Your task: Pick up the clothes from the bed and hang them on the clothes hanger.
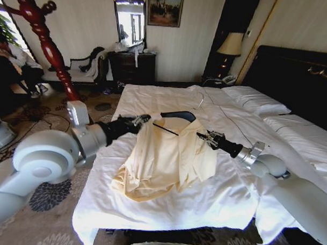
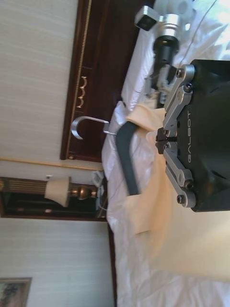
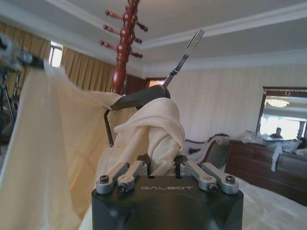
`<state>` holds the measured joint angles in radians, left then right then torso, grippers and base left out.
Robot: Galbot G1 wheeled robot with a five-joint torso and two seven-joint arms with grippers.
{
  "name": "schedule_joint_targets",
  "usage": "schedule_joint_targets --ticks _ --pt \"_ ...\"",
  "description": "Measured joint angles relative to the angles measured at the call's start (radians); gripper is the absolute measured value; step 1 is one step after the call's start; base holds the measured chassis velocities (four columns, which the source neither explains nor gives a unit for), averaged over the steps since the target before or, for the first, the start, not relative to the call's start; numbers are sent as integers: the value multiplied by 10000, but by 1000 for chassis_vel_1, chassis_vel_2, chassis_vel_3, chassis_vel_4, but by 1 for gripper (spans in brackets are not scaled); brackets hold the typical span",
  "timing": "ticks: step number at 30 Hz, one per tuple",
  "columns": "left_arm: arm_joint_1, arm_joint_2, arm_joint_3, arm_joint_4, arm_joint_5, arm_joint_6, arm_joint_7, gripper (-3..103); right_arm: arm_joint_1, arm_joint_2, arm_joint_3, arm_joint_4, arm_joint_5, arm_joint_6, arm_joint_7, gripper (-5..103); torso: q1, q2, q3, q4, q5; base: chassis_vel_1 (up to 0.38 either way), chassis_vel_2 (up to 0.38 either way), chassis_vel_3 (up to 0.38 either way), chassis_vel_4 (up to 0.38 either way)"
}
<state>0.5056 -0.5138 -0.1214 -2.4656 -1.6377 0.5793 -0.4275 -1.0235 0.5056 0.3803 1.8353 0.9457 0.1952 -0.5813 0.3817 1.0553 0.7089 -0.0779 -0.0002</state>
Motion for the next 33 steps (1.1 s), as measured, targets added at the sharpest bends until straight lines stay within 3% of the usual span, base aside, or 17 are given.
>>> schedule_joint_targets --ticks 4,10,17,21,29,30,31,33 --pt "252 -88 211 135 407 122 -13 0 -14 -39 99 251 483 229 -94 24 0 0 0 0 2 0 0 0 0" --pt "456 -389 659 379 741 354 -573 -1 -189 -184 500 692 1162 504 -475 24 1 0 0 -1 1 0 0 0 0" --pt "730 -638 548 189 1068 349 -501 26 -217 -206 631 666 1190 592 -549 24 2 -1 0 0 0 0 0 0 0" --pt "877 -487 235 -149 1369 66 -107 36 -215 -177 648 415 1104 671 -605 24 1 -1 0 -1 4 0 0 0 0" --pt "885 98 113 -344 2603 -976 734 69 -118 -156 673 95 1035 707 -654 23 2 -2 0 0 3 0 0 0 0" --pt "877 138 109 -344 2630 -1015 748 69 -118 -156 686 85 1035 707 -652 23 2 -1 0 0 3 0 0 0 0" --pt "871 169 96 -380 2633 -1037 646 80 -140 -164 721 82 1034 707 -651 23 2 -1 0 0 2 0 0 0 0" --pt "868 173 86 -377 2635 -1039 436 80 -176 -178 752 95 1029 707 -651 22 1 -1 0 1 2 0 0 0 0"
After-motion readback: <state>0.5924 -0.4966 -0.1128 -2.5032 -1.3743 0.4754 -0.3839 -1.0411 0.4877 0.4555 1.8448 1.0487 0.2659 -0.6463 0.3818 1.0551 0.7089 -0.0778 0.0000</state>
